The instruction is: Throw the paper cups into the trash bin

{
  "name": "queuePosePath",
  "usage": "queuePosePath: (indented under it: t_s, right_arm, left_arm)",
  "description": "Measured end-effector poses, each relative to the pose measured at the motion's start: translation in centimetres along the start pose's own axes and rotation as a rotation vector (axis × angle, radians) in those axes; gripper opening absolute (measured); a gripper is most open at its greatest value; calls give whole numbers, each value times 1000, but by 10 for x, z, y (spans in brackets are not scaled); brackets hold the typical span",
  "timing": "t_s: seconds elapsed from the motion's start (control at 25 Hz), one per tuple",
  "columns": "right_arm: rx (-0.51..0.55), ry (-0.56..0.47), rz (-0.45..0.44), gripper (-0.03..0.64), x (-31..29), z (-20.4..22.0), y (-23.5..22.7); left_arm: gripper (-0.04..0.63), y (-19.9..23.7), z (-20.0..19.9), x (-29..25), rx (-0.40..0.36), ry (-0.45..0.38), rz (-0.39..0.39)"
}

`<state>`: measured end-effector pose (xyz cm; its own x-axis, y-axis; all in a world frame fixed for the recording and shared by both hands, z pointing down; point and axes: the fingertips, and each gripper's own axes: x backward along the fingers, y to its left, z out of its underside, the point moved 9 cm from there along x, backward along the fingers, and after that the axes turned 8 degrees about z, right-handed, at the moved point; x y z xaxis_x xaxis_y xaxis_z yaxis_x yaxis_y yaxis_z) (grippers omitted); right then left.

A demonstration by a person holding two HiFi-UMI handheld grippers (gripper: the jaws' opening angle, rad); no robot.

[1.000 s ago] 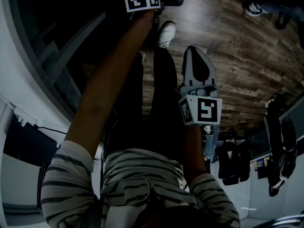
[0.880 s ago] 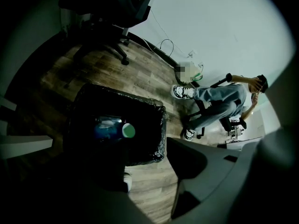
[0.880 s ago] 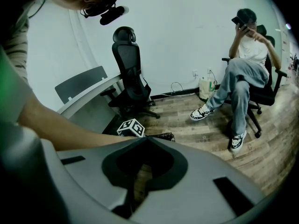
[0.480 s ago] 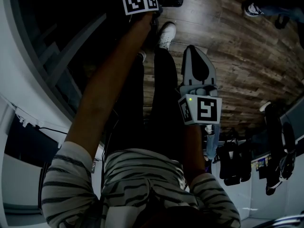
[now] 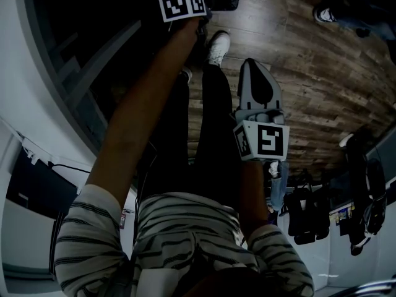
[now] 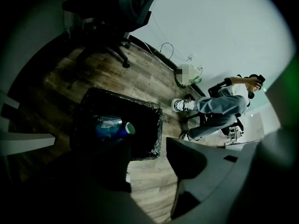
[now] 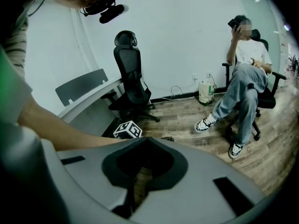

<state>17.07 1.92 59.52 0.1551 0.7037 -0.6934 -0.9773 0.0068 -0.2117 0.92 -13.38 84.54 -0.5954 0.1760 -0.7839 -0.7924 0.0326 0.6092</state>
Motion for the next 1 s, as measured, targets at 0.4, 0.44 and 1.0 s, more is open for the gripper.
queuePosePath:
  t_s: [0.4, 0.44, 1.0]
  right_arm:
    - [10, -41, -12, 15, 13, -13, 5]
    - [12, -46, -12, 15, 14, -15, 6]
    - [29, -104, 7, 15, 43, -36, 15]
  left_arm:
    - [235, -19, 3, 18, 1, -17, 23]
    - [235, -21, 3, 21, 1, -21, 27]
    - [135, -60, 1, 73, -39, -81, 66]
